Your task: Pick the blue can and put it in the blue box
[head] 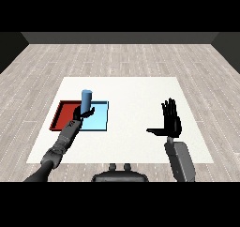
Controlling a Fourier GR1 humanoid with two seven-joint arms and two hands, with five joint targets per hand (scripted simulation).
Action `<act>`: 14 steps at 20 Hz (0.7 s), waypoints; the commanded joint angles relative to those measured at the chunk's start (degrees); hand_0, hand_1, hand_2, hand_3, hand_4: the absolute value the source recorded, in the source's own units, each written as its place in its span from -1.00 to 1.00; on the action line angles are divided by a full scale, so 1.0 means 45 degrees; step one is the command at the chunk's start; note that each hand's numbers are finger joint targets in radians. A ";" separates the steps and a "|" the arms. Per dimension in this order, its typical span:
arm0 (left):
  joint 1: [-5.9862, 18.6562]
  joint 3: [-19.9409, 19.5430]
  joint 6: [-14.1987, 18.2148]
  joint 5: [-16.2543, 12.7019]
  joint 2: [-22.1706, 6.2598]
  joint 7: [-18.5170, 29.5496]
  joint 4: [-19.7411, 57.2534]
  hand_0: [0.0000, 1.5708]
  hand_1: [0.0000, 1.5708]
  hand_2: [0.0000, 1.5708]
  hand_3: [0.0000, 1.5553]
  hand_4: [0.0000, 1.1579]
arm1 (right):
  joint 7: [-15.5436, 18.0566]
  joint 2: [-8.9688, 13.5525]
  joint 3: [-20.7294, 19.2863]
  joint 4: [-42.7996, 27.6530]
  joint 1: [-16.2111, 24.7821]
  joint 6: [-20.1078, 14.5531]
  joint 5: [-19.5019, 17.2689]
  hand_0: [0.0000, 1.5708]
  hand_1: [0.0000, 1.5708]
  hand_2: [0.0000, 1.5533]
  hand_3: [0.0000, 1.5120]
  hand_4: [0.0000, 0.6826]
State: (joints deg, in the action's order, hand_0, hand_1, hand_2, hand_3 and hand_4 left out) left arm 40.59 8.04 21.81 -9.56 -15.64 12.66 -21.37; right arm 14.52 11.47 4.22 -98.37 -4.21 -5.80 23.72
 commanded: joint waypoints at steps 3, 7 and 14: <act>0.1452 0.0211 0.0022 0.0824 0.0182 -0.1359 0.2799 0.97 0.97 0.89 0.78 0.68 | -0.0326 -0.0402 -0.0321 0.1462 -0.1482 -0.0298 0.0072 -1.00 -1.00 -1.00 -1.00 -1.00; 0.1514 0.0486 0.0699 0.1388 0.0970 -0.1532 0.3743 0.94 0.94 0.78 0.47 0.57 | -0.0033 -0.0208 -0.0328 0.1398 -0.0595 0.0268 0.0045 -1.00 -1.00 -1.00 -1.00 -1.00; 0.0750 0.0160 0.0408 0.1185 0.2021 -0.1986 0.4456 1.00 1.00 0.82 -1.00 0.35 | 0.0556 -0.0268 -0.0690 0.2057 -0.0491 0.0892 0.0356 -1.00 -1.00 -1.00 -1.00 -1.00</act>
State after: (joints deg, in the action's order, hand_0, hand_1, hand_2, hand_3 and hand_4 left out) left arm 47.48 9.98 22.69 -3.27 -10.94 4.45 -3.89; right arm 16.64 9.63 2.10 -89.78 -6.99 -3.28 24.48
